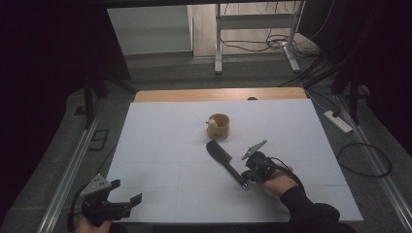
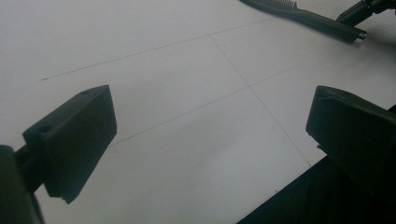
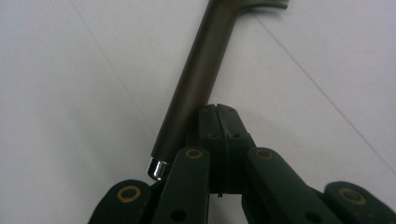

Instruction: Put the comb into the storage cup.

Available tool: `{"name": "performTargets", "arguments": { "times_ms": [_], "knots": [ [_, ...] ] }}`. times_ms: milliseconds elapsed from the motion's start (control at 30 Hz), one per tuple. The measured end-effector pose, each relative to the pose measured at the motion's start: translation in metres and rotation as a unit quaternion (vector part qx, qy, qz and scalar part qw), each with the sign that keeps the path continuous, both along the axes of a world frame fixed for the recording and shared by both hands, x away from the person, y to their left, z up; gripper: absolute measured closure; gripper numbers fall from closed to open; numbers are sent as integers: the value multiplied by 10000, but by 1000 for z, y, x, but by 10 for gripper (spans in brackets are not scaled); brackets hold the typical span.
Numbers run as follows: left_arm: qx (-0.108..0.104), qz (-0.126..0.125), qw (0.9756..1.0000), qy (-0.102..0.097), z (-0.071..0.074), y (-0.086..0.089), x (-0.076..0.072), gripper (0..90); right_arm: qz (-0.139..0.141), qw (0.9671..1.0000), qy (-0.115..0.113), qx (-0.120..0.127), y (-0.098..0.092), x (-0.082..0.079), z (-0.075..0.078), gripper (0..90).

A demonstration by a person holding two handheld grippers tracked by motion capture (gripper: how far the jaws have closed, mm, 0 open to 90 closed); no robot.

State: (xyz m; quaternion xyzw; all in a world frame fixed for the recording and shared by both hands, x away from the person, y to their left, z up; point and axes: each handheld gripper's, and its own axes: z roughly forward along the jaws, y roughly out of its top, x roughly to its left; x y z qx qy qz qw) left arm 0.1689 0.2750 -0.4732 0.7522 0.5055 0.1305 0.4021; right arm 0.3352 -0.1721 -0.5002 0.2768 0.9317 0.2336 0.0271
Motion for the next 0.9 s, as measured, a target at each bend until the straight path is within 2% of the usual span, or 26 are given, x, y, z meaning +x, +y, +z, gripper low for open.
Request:
{"name": "performTargets", "arguments": {
  "times_ms": [133,267,300,333,367,400,433,500,700,833,900],
  "knots": [
    [-5,3,10000,-5,0,0,0,24,-48,9999,-79,73,-2,0,5,863],
    [-2,2,10000,-6,0,0,0,24,-116,9995,-277,124,-2,-2,12,739],
    [-2,2,10000,-5,0,0,0,24,-116,9995,-277,124,-2,-2,12,739],
    [-4,4,10000,-4,0,0,0,24,-163,9991,-363,158,-2,-2,16,680],
    [-5,4,10000,-3,0,0,0,24,-163,9991,-363,158,-2,-2,16,680],
    [-4,3,10000,-3,0,0,0,23,-206,9987,-428,189,-1,-3,19,612],
    [0,1,10000,2,0,0,0,23,-206,9987,-428,189,-1,-3,19,612],
    [5,1,10000,4,0,0,0,24,-249,9984,-459,207,0,-3,22,552],
    [3,1,10000,9,0,0,0,24,-313,9978,-544,216,5,-5,26,317],
    [6,0,10000,10,0,0,0,24,-346,9982,-466,172,10,-4,28,184],
    [1,0,10000,13,0,0,0,24,-377,9980,-496,144,13,-3,29,107]
  ]
}}
